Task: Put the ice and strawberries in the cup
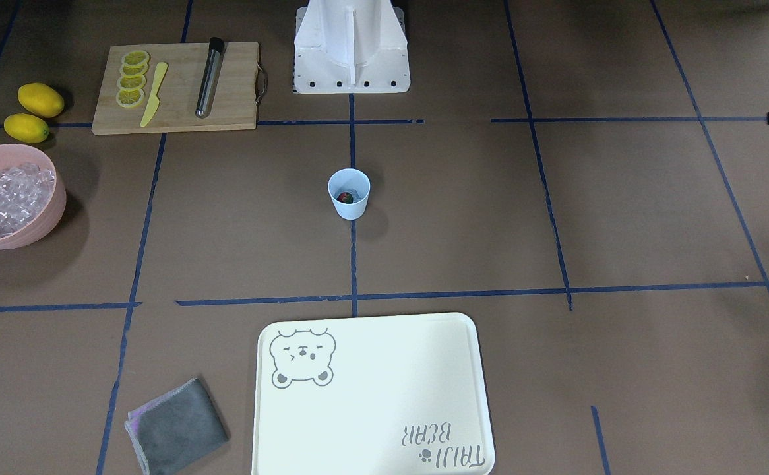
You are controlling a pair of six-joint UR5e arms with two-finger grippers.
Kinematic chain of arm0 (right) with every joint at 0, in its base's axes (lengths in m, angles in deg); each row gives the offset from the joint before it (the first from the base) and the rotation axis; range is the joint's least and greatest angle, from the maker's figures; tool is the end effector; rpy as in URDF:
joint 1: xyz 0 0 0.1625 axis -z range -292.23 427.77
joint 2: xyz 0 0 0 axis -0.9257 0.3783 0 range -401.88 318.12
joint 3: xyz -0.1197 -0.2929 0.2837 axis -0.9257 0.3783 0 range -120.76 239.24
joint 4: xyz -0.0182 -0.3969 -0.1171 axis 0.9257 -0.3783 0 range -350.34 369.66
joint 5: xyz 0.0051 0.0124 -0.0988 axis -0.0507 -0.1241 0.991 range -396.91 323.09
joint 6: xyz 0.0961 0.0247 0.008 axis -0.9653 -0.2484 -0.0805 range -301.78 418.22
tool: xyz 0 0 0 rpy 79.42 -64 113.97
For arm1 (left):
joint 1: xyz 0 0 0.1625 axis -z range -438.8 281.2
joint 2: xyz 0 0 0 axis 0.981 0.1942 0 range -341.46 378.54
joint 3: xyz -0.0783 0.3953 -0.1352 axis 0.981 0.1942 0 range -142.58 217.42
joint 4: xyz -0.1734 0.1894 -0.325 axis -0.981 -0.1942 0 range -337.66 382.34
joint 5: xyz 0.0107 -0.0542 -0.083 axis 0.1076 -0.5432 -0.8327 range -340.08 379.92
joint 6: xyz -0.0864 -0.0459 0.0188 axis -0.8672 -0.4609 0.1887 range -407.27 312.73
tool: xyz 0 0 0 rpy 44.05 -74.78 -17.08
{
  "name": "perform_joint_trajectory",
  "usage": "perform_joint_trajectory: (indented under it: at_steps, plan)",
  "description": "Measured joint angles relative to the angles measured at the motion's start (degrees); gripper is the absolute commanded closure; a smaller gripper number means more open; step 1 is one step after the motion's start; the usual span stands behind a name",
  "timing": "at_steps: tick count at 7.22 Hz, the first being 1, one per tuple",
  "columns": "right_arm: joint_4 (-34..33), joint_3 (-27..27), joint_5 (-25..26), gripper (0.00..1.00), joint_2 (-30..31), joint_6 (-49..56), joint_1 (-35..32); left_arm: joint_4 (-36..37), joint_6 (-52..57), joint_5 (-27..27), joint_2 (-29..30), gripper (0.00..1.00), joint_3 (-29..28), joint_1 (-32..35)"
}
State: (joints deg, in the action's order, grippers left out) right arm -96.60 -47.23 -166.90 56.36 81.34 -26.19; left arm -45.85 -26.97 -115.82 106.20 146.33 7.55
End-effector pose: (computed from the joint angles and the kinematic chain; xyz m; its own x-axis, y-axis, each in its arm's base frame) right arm 0.0979 -0.4095 0.6162 0.7241 -0.2570 0.6400 0.2348 0.9644 0.1217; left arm -0.0332 -0.4544 0.5538 0.6351 0.3252 -0.7006 -0.3026 0.9393 0.1617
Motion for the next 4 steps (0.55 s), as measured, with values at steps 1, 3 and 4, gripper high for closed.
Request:
perform_joint_trajectory:
  at_steps: [1,3,4]
  plan:
    - [0.0,0.08,0.0,0.0,-0.03,-0.06,0.0,0.06,6.41,-0.21,-0.43,0.0,-4.94,4.59]
    - [0.0,0.1,-0.18,0.0,-0.09,-0.11,0.0,0.75,10.12,-0.35,-1.94,0.0,-7.84,8.02]
    - [-0.02,0.09,-0.25,0.0,-0.08,-0.15,0.0,0.74,10.24,-0.33,-3.54,0.0,-7.2,8.41]
